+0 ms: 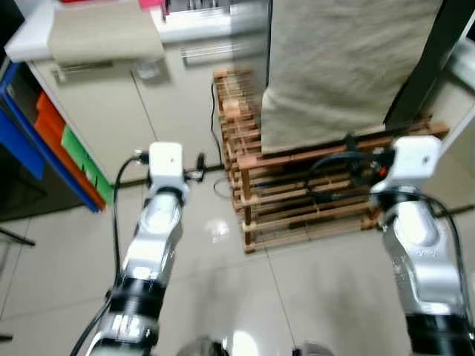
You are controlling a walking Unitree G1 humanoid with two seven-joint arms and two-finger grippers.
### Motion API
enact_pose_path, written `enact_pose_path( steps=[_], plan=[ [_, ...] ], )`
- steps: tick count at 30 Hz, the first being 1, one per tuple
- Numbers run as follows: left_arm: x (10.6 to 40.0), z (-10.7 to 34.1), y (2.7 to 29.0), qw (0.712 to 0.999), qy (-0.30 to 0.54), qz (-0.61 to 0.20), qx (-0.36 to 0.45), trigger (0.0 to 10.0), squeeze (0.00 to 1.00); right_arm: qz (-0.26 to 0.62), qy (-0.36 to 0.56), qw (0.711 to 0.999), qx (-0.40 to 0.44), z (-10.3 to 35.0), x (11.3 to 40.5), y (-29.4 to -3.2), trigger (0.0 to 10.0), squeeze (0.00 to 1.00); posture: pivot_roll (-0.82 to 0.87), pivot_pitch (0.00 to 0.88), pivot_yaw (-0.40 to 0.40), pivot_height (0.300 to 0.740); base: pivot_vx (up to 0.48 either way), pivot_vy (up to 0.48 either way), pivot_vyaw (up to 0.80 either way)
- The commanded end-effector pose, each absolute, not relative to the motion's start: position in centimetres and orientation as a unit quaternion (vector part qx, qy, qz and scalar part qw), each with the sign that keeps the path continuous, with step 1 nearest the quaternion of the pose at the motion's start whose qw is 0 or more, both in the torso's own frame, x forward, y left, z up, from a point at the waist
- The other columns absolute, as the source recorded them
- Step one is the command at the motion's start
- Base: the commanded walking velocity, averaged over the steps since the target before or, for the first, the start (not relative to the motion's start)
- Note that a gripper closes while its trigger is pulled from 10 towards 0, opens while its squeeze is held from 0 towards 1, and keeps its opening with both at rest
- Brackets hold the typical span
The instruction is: Restocking fridge
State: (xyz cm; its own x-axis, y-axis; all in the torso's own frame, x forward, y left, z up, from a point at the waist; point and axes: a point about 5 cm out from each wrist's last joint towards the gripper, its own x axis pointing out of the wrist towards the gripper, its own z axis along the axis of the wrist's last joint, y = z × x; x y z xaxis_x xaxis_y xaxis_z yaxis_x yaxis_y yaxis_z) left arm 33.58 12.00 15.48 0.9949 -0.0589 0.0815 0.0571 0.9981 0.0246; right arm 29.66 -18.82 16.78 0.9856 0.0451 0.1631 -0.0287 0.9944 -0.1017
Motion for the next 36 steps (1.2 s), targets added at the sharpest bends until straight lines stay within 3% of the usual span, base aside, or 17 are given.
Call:
enact_pose_path(
  steps=[1, 11, 24, 32, 36],
  plan=[
    [33.4, 16.1, 12.2, 0.997, -0.060, -0.040, 0.022, 10.0, 0.00, 0.030, -0.074, 0.996, -0.050, 16.4, 29.8, -18.4, 10.0, 0.02, -0.19, 0.061, 0.045, 0.740, 0.000, 0.000, 0.00],
    [34.3, 16.9, 12.6, 0.997, -0.065, -0.046, 0.008, 10.0, 0.00, 0.033, -0.091, 0.994, -0.042, 16.1, 30.4, -17.0, 10.0, 0.01, -0.15, 0.051, 0.047, 0.740, 0.000, 0.429, 0.00],
    [35.0, 16.8, 11.4, 0.996, -0.057, -0.072, -0.006, 10.0, 0.00, 0.032, -0.090, 0.995, -0.038, 15.7, 30.6, -17.3, 10.0, 0.00, -0.16, 0.016, 0.056, 0.740, 0.000, 0.474, 0.00],
    [34.9, 16.2, 10.7, 0.995, -0.045, -0.090, -0.002, 10.0, 0.00, 0.020, -0.092, 0.995, -0.040, 15.7, 31.1, -17.7, 10.0, 0.00, -0.16, 0.000, 0.063, 0.740, 0.000, 0.295, -0.80],
    [34.6, 17.4, 10.4, 0.990, -0.089, -0.105, -0.011, 10.0, 0.00, 0.022, -0.098, 0.994, -0.039, 15.7, 31.2, -17.3, 10.0, 0.00, -0.15, 0.000, 0.056, 0.740, 0.202, 0.000, -0.33]
  ],
)
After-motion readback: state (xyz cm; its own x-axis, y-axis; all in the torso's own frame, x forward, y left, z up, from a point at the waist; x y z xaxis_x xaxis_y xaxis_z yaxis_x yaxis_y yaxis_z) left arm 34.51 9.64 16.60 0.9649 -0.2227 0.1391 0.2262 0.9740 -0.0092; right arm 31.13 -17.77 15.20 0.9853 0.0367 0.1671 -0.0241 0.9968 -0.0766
